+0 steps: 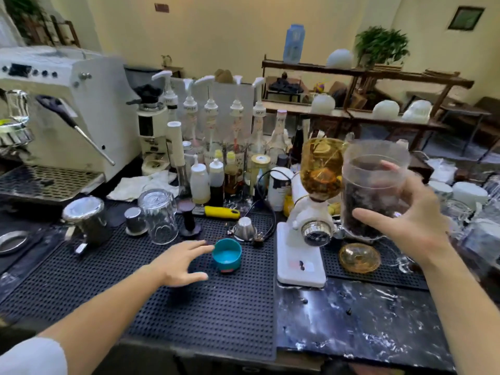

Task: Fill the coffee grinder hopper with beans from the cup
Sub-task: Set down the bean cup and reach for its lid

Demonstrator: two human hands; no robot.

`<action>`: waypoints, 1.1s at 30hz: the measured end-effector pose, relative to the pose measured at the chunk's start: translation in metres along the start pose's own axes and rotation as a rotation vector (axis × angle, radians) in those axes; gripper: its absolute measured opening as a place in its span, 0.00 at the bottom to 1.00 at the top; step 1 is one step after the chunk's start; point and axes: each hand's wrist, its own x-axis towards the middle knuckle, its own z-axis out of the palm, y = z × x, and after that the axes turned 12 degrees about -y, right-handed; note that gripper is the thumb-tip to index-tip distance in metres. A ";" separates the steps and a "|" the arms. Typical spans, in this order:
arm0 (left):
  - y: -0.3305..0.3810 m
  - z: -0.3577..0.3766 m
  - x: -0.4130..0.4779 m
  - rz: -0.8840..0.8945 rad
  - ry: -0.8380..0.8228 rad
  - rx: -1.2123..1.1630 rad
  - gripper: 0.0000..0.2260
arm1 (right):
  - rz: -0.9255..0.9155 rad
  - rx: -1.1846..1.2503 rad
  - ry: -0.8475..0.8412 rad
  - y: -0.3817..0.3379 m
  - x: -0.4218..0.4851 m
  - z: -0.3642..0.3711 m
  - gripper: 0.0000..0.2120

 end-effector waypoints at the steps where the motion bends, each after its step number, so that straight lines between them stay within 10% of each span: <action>1: -0.016 0.009 -0.004 0.007 -0.020 0.030 0.37 | -0.006 0.018 0.010 -0.009 -0.002 0.017 0.37; 14: -0.078 0.051 0.000 0.025 0.022 0.122 0.36 | 0.313 0.170 0.125 -0.021 0.071 0.240 0.36; 33: -0.076 0.051 0.004 0.022 0.051 0.055 0.34 | 0.690 -0.086 0.065 0.131 0.209 0.353 0.40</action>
